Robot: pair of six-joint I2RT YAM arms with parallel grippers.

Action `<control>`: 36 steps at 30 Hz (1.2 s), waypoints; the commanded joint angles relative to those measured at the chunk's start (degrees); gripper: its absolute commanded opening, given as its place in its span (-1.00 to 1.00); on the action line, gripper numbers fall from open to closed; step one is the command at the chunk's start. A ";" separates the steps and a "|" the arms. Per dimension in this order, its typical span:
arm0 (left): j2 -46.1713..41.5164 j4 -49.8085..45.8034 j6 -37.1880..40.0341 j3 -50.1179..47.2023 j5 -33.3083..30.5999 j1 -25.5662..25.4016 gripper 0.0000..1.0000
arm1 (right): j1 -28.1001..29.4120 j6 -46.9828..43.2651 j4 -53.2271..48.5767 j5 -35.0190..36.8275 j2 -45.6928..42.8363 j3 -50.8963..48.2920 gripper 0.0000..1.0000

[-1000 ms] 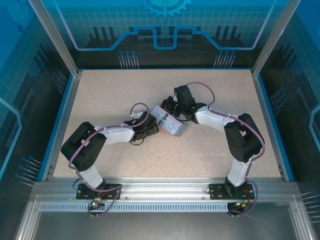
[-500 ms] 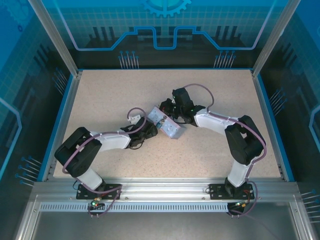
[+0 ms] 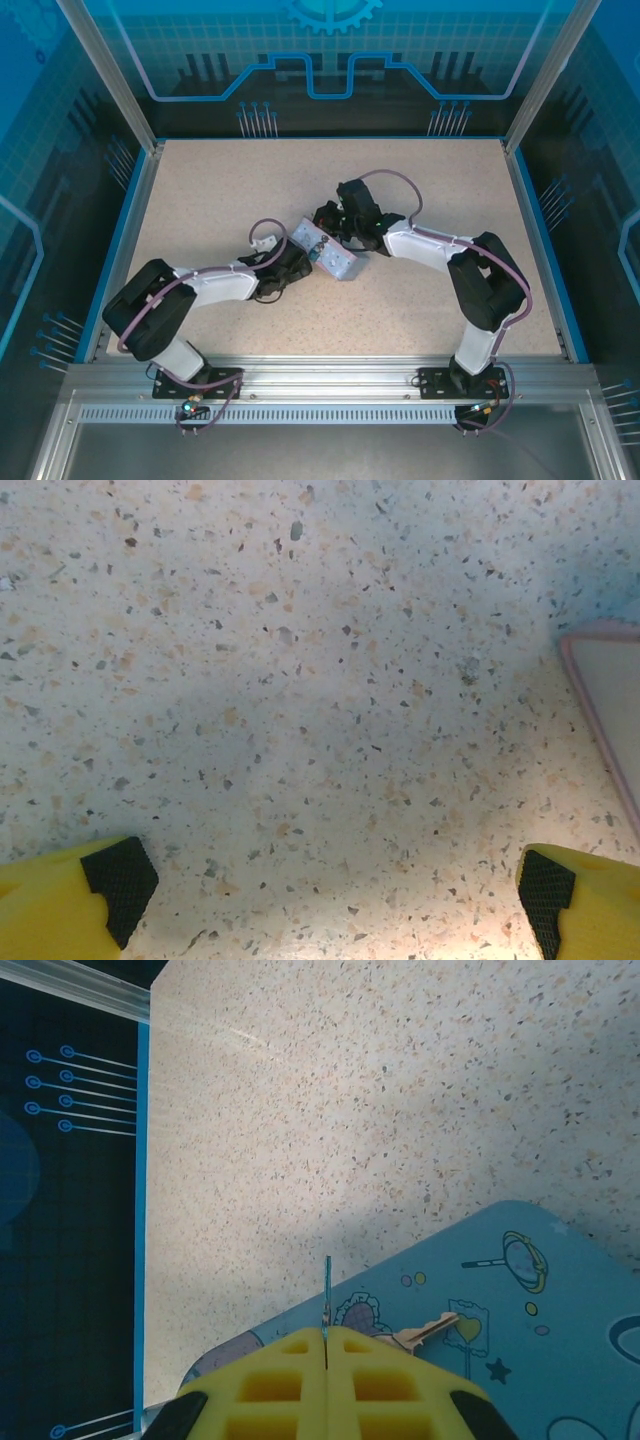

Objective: Unlock a padlock with a key

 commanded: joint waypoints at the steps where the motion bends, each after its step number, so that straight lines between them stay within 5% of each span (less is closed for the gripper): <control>1: 8.55 -7.34 -4.88 -1.89 14.11 -1.39 0.98 | 4.92 -0.88 -6.93 -6.30 0.48 1.65 -1.00; 15: 27.17 -5.00 1.54 21.59 14.78 1.10 0.98 | 2.27 -1.83 -10.14 -5.08 8.54 9.49 -1.00; 36: 20.84 -2.22 -0.32 8.95 31.64 1.64 0.98 | -0.41 0.05 -5.66 -3.13 11.92 7.72 -1.00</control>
